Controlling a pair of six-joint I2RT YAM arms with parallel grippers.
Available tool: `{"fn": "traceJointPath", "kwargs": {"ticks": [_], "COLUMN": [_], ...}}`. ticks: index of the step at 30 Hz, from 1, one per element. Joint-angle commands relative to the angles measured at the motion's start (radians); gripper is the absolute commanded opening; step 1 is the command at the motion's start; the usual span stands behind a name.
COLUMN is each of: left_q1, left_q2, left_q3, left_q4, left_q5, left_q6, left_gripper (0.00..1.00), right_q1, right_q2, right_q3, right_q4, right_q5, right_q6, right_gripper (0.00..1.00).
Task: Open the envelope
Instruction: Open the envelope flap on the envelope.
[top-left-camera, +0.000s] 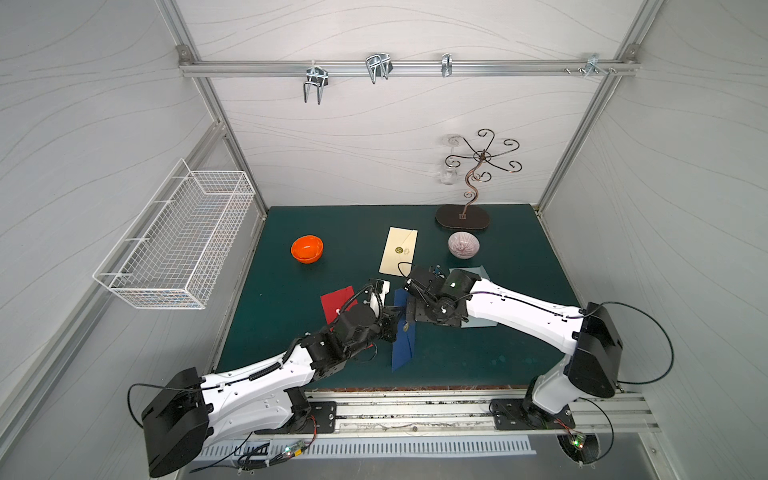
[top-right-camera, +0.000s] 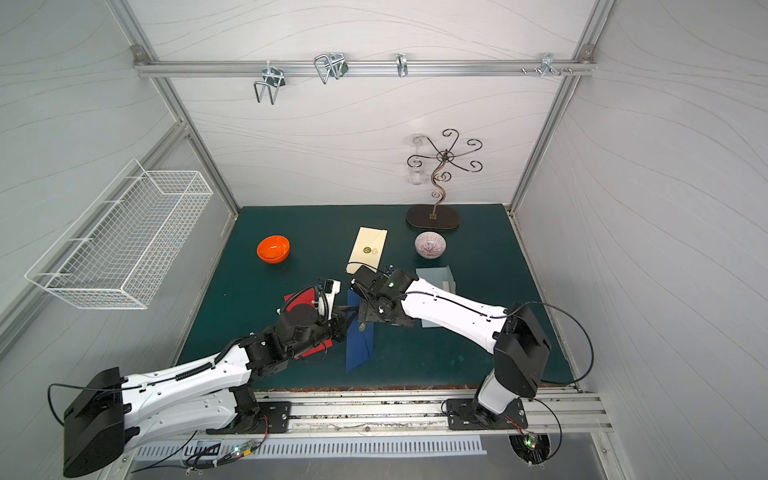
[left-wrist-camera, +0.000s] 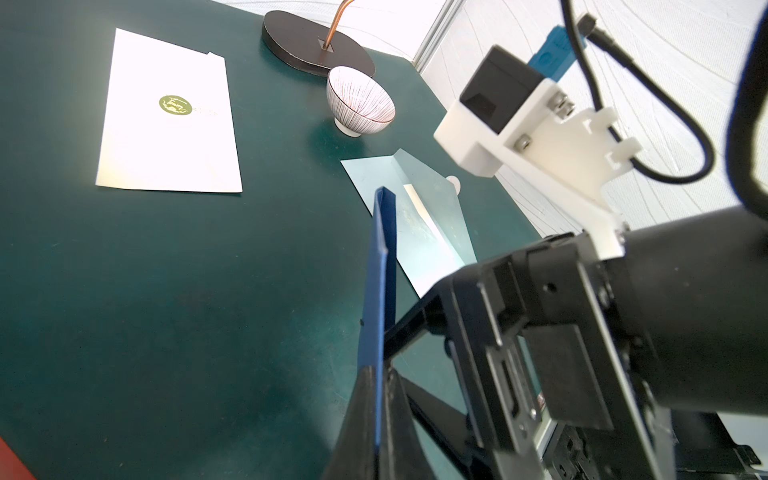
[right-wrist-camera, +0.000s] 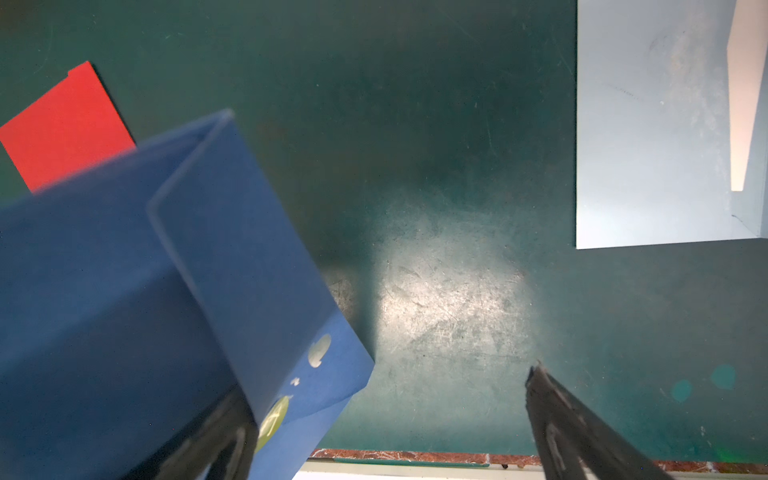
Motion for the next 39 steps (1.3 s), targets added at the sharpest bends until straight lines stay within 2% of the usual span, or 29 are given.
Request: {"fn": "traceJointPath", "kwargs": {"ticks": [1, 39], "left_q1": [-0.005, -0.005], "left_q2": [-0.018, -0.003], "left_q3": [0.026, 0.033], "left_q4": [0.048, 0.046], "left_q5": [-0.013, 0.021], "left_q6": [0.022, 0.040], "left_gripper": [0.00, 0.00], "right_q1": [-0.007, -0.013], "right_q2": [-0.026, -0.040], "right_q3": [-0.021, -0.039], "right_q4": [-0.072, -0.062], "right_q5": [0.045, 0.050], "right_q6": [0.000, 0.000], "right_gripper": [0.99, 0.99]}}
